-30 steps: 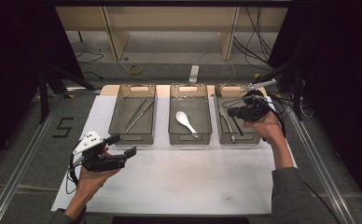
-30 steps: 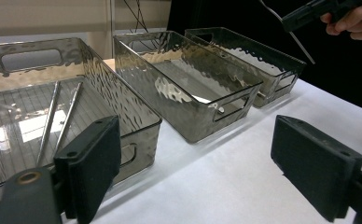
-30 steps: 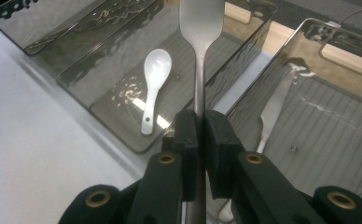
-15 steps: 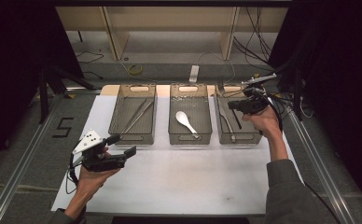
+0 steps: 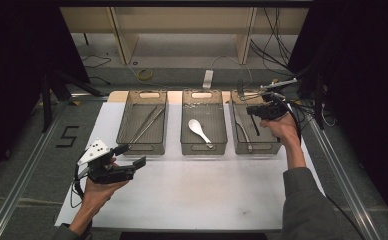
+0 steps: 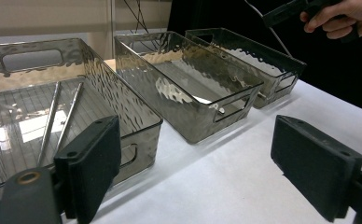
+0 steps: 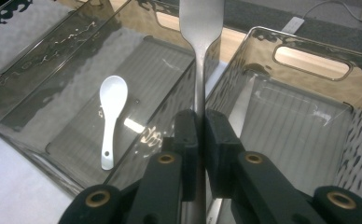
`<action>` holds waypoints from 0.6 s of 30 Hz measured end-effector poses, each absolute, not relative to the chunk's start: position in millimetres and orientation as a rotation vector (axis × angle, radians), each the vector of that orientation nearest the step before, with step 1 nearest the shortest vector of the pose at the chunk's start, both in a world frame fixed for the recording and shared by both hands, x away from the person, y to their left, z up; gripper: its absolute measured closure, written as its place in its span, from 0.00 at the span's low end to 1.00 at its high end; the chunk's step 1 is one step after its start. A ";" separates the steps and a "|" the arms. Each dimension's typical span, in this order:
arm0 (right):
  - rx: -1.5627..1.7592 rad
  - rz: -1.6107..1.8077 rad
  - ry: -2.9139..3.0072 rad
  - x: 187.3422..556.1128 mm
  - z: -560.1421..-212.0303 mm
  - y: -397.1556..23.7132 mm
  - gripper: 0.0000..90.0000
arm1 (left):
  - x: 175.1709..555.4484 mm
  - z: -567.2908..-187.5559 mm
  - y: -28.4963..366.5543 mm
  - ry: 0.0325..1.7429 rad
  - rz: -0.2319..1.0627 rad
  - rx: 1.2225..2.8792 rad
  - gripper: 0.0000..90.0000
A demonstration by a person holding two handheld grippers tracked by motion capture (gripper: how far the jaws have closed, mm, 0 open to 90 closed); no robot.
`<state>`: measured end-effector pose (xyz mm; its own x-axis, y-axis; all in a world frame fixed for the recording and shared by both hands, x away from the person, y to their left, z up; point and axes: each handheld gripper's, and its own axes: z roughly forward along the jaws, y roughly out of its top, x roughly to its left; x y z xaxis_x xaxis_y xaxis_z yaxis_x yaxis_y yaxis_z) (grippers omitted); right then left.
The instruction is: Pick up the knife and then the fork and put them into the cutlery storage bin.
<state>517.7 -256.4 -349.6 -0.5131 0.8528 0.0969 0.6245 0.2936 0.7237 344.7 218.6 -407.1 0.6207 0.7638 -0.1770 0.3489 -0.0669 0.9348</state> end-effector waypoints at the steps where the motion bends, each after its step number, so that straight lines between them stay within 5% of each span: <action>1: 1.348 1.048 2.251 518.7 -350.5 -257.1 0.94 | 344.7 -407.1 218.7 0.929 0.438 1.666 0.17; 18: 1.440 1.004 2.211 529.5 -369.9 -264.0 0.94 | 344.4 -406.9 218.8 0.929 0.437 1.664 0.17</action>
<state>529.5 -264.0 -369.9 -0.4423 0.8903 0.1081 0.6674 0.2462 0.7028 344.4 218.8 -406.9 0.6208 0.7633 -0.1789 0.3487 -0.0644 0.9350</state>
